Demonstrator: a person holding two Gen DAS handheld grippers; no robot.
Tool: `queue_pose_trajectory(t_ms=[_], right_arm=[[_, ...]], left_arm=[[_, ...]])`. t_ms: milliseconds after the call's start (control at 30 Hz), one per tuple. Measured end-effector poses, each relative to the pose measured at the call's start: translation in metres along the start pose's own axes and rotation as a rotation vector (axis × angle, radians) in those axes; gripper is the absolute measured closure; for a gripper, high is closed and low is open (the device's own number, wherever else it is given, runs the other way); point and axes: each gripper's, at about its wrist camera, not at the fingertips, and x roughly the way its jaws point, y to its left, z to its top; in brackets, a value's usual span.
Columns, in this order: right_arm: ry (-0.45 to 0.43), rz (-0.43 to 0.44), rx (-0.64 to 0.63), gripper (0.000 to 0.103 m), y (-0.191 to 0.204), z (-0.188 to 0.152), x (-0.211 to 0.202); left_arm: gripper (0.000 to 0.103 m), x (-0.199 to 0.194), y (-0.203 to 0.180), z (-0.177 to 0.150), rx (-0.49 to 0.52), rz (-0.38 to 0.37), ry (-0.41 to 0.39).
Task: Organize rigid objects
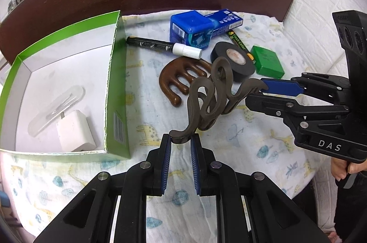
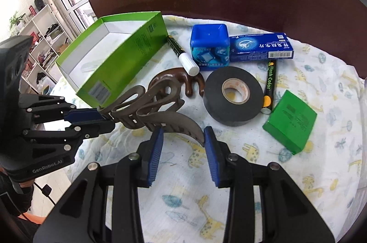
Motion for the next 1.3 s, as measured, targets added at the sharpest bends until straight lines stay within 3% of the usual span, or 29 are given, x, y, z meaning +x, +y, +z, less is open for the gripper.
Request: queue_pose_trajectory(t_ms=[367,667,1000,1300], right_arm=[[-0.086,-0.002,-0.046,0.066,0.03,0.022,-0.025],[-0.142,0.071,-0.109,0.065,0.073,0.064,-0.012],[-0.089,0.121,-0.16,0.065,0.13,0.113,0.045],[0.013,0.103,-0.128,0.065,0.143,0.138,0.109]], left_arm=[[0.088,-0.03,0.012,0.007,-0.007,0.006,-0.064],[0.087,-0.062,0.059,0.011,-0.053,0.106,-0.135],[0.085,-0.061,0.145,0.015,-0.143,0.152,-0.148],[0.084,-0.026,0.2,0.027,-0.173,0.163,-0.092]])
